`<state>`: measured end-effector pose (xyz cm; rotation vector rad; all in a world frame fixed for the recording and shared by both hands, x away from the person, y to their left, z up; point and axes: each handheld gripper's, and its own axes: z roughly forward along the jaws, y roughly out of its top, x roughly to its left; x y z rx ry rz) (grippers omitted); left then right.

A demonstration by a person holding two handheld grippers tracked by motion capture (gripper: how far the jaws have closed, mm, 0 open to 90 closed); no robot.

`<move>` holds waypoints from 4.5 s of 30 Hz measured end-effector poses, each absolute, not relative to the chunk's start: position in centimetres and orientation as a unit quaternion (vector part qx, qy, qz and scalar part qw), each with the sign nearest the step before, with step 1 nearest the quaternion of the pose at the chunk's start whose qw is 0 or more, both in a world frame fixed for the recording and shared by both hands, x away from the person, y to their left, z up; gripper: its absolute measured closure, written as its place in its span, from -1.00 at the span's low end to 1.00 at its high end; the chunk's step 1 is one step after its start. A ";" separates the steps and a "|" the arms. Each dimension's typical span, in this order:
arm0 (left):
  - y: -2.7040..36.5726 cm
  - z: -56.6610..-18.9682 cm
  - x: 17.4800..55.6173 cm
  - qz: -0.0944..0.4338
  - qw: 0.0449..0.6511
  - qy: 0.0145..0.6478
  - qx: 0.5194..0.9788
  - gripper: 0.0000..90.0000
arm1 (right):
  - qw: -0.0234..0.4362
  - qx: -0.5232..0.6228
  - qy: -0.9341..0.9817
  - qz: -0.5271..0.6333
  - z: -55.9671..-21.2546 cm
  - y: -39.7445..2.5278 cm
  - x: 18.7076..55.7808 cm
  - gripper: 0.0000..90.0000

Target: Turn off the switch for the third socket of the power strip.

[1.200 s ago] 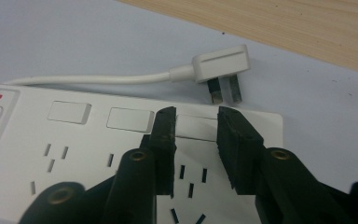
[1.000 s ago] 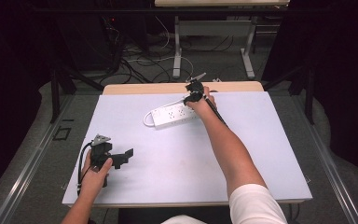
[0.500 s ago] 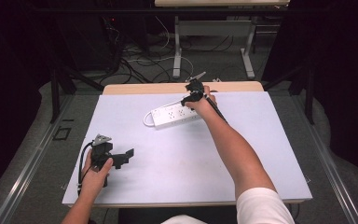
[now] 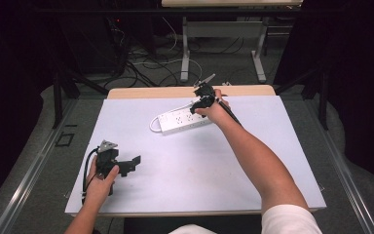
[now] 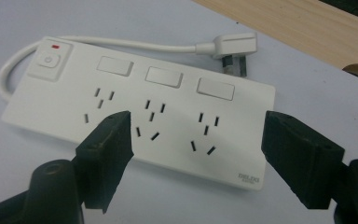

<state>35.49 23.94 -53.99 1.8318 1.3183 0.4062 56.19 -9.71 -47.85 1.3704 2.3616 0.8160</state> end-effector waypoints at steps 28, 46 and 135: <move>23.7 -54.0 35.4 0.166 0.412 0.516 0.732 -0.99 | 0.150 0.485 0.803 0.313 -45.6 -14.4 51.4 -1.00; 23.7 -53.8 35.3 0.165 0.408 0.513 0.737 -0.99 | 0.143 0.465 0.809 0.330 -45.0 -17.0 47.7 -1.00; 23.3 -53.8 35.1 0.173 0.405 0.508 0.740 -0.99 | 0.199 0.519 0.763 0.329 -54.6 -30.0 35.1 -1.00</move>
